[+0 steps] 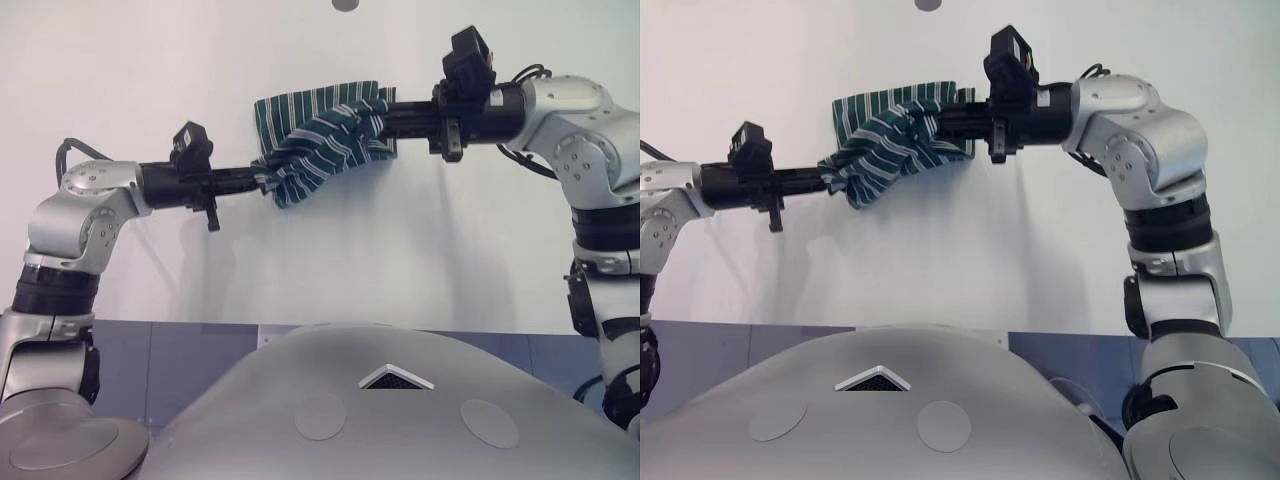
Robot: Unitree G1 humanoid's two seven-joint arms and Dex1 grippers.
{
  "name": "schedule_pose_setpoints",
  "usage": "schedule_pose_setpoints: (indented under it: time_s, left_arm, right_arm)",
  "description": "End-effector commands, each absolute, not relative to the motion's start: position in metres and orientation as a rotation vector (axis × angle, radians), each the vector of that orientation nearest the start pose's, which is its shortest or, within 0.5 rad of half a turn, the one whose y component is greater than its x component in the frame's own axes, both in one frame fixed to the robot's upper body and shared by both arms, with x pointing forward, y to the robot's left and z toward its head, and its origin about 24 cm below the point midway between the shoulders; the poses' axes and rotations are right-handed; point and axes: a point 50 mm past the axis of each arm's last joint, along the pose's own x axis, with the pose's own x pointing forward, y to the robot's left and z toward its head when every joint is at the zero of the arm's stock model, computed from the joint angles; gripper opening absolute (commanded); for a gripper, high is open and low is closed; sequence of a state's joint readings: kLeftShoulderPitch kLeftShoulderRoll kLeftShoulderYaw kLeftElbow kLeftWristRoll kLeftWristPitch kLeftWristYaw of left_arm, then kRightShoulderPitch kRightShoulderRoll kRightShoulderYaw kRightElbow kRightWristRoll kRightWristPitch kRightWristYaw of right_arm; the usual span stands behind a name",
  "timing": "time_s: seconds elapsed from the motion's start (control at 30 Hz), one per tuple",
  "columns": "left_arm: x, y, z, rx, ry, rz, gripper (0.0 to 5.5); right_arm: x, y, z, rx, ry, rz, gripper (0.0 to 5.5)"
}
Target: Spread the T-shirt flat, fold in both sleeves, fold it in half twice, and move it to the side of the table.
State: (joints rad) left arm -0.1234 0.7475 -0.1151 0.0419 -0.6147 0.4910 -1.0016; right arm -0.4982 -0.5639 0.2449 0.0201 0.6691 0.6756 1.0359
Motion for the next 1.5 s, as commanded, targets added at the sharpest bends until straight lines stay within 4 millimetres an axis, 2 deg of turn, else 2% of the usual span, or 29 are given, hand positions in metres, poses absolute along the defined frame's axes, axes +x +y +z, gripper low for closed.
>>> schedule_pose_setpoints:
  time_s: [0.03, 0.1, 0.23, 0.27, 0.3, 0.4, 0.47, 0.57, 0.63, 0.7, 0.77, 0.8, 0.87, 0.97, 1.03, 1.07, 1.1, 1.17, 1.23, 1.3, 1.33, 1.37, 1.4, 1.43, 1.47, 1.5]
  left_arm:
    - [0.270, 0.214, 0.058, -0.097, 0.475, -0.870, 0.01]
    - [0.281, 0.206, 0.058, -0.121, 0.447, -0.830, 0.01]
    - [0.296, 0.198, 0.060, -0.147, 0.404, -0.755, 0.01]
    - [0.300, 0.197, 0.061, -0.158, 0.400, -0.739, 0.00]
    - [0.303, 0.196, 0.060, -0.164, 0.405, -0.718, 0.35]
    - [0.314, 0.197, 0.049, -0.151, 0.436, -0.591, 0.83]
    - [0.321, 0.199, 0.046, -0.186, 0.396, -0.497, 0.86]
    - [0.327, 0.210, 0.042, -0.269, 0.320, -0.357, 0.86]
    - [0.328, 0.219, 0.040, -0.327, 0.273, -0.263, 0.88]
    - [0.329, 0.223, 0.039, -0.360, 0.238, -0.218, 0.88]
    - [0.332, 0.222, 0.040, -0.353, 0.223, -0.211, 0.49]
    - [0.334, 0.221, 0.041, -0.345, 0.222, -0.217, 0.29]
    - [0.334, 0.222, 0.041, -0.344, 0.218, -0.218, 0.05]
    - [0.328, 0.226, 0.036, -0.355, 0.216, -0.187, 0.05]
    - [0.325, 0.228, 0.032, -0.354, 0.218, -0.165, 0.05]
    - [0.324, 0.227, 0.031, -0.354, 0.217, -0.157, 0.05]
    - [0.324, 0.226, 0.030, -0.350, 0.217, -0.160, 0.05]
    - [0.322, 0.222, 0.030, -0.338, 0.214, -0.166, 0.05]
    - [0.318, 0.221, 0.027, -0.334, 0.218, -0.158, 0.05]
    - [0.309, 0.224, 0.020, -0.326, 0.232, -0.139, 0.05]
    - [0.303, 0.227, 0.017, -0.319, 0.239, -0.125, 0.05]
    - [0.297, 0.231, 0.015, -0.316, 0.242, -0.110, 0.05]
    - [0.291, 0.235, 0.011, -0.317, 0.250, -0.089, 0.05]
    - [0.286, 0.237, 0.008, -0.319, 0.255, -0.068, 0.05]
    - [0.283, 0.236, 0.005, -0.321, 0.259, -0.062, 0.05]
    - [0.283, 0.233, 0.004, -0.322, 0.260, -0.063, 0.05]
  right_arm:
    - [0.309, -0.138, 0.088, 0.073, 0.502, 1.170, 0.00]
    - [0.317, -0.139, 0.075, 0.087, 0.534, 1.093, 0.00]
    - [0.329, -0.141, 0.067, 0.103, 0.537, 0.995, 0.00]
    - [0.330, -0.142, 0.065, 0.109, 0.541, 0.979, 0.34]
    - [0.331, -0.142, 0.064, 0.115, 0.543, 0.969, 0.48]
    - [0.336, -0.145, 0.057, 0.109, 0.544, 0.881, 1.01]
    - [0.342, -0.156, 0.056, 0.104, 0.512, 0.771, 1.04]
    - [0.354, -0.180, 0.068, -0.079, 0.341, 0.516, 1.04]
    - [0.353, -0.167, 0.080, -0.142, 0.220, 0.542, 0.85]
    - [0.345, -0.130, 0.087, -0.076, 0.184, 0.742, 0.44]
    - [0.335, -0.095, 0.089, 0.033, 0.204, 0.934, 0.04]
    - [0.332, -0.085, 0.089, 0.072, 0.218, 0.987, 0.00]
    - [0.329, -0.071, 0.082, 0.111, 0.287, 1.042, 0.00]
    - [0.328, -0.068, 0.059, 0.110, 0.451, 1.064, 0.00]
    - [0.321, -0.081, 0.025, 0.123, 0.712, 1.035, 0.00]
    - [0.319, -0.090, 0.010, 0.114, 0.805, 0.972, 0.00]
    - [0.319, -0.108, -0.006, 0.077, 0.869, 0.838, 0.00]
    - [0.319, -0.161, -0.029, -0.018, 0.896, 0.483, 0.00]
    - [0.310, -0.213, -0.036, 0.005, 0.878, 0.213, 0.00]
    - [0.278, -0.284, -0.043, 0.080, 0.870, -0.095, 0.00]
    - [0.252, -0.321, -0.046, 0.081, 0.873, -0.246, 0.00]
    - [0.227, -0.349, -0.046, 0.069, 0.881, -0.365, 0.00]
    - [0.191, -0.375, -0.050, 0.062, 0.914, -0.494, 0.00]
    - [0.159, -0.389, -0.052, 0.072, 0.949, -0.609, 0.00]
    - [0.136, -0.389, -0.056, 0.109, 0.975, -0.682, 0.00]
    - [0.123, -0.381, -0.058, 0.133, 0.991, -0.707, 0.00]
